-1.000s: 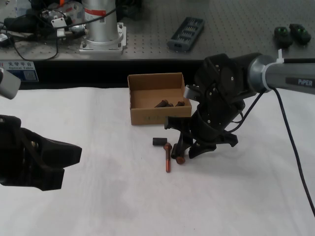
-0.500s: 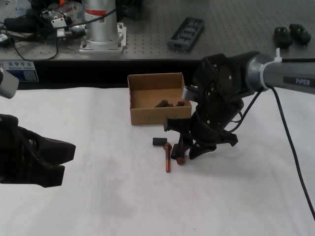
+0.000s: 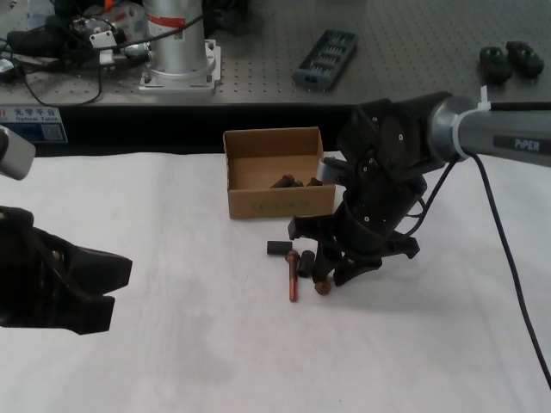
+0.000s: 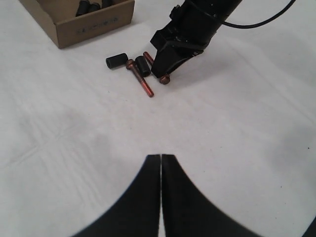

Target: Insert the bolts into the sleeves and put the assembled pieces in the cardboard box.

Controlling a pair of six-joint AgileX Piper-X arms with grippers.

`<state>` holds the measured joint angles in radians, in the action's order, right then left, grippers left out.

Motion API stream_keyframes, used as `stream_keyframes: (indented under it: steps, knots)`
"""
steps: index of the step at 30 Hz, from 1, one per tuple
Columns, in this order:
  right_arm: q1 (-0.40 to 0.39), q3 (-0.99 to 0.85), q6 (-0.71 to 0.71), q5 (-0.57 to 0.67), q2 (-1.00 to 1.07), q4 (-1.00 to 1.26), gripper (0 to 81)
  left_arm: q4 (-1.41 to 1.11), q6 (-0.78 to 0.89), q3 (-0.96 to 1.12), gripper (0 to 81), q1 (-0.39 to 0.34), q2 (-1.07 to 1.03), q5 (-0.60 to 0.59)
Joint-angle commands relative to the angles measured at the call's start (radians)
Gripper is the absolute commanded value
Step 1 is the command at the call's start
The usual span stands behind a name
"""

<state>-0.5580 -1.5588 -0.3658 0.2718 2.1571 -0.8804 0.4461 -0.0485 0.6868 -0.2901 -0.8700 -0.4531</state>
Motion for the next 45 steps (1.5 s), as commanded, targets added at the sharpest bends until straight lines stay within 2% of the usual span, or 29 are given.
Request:
stream_keyframes:
  steps: [1, 3, 6, 7, 11, 15, 18, 21, 27, 33, 38, 42, 45]
  knots:
    - [-0.003, 0.008, 0.007, -0.011, 0.024, -0.036, 25.6, -0.007, 0.012, 0.002, 0.6, -0.003, 0.007, 0.001]
    - [-0.003, 0.008, 0.011, -0.008, 0.024, -0.037, 18.1, -0.007, 0.012, 0.002, 0.6, -0.003, 0.007, 0.001]
    - [-0.003, 0.008, 0.058, 0.014, 0.021, -0.039, 0.5, -0.007, 0.012, 0.002, 0.6, -0.003, 0.007, 0.001]
    - [-0.003, 0.005, 0.069, 0.015, 0.018, -0.044, 2.7, -0.007, 0.012, 0.002, 0.6, -0.003, 0.007, 0.001]
    - [-0.003, -0.008, 0.103, 0.015, 0.003, -0.094, 2.9, -0.007, 0.012, 0.002, 0.6, -0.003, 0.007, 0.001]
    - [0.001, -0.020, 0.250, -0.031, -0.021, -0.176, 2.9, -0.007, 0.012, 0.002, 0.6, -0.003, 0.007, 0.001]
    - [0.002, -0.020, 0.433, -0.034, -0.038, -0.225, 2.9, -0.007, 0.008, 0.002, 0.6, -0.003, 0.007, 0.001]
    - [0.002, -0.020, 0.688, -0.034, -0.050, -0.269, 2.9, -0.007, -0.029, 0.002, 0.6, -0.003, 0.007, 0.001]
    - [0.002, -0.020, 1.308, -0.034, -0.073, -0.322, 2.9, -0.032, -0.204, 0.002, 0.6, -0.003, 0.007, 0.001]
    - [-0.008, -0.020, 1.646, -0.034, -0.075, -0.324, 2.9, -0.134, -0.315, 0.002, 0.6, 0.006, 0.007, 0.001]
    - [-0.028, -0.017, 1.854, -0.034, -0.075, -0.324, 2.9, -0.160, -0.394, 0.002, 0.6, 0.011, 0.006, -0.001]
    - [-0.039, -0.013, 2.058, -0.029, -0.075, -0.320, 2.9, -0.160, -0.401, 0.002, 0.6, 0.011, 0.006, -0.004]
    - [-0.038, -0.014, 2.195, 0.019, -0.075, -0.321, 2.9, -0.157, -0.401, 0.002, 0.6, 0.011, 0.006, -0.004]
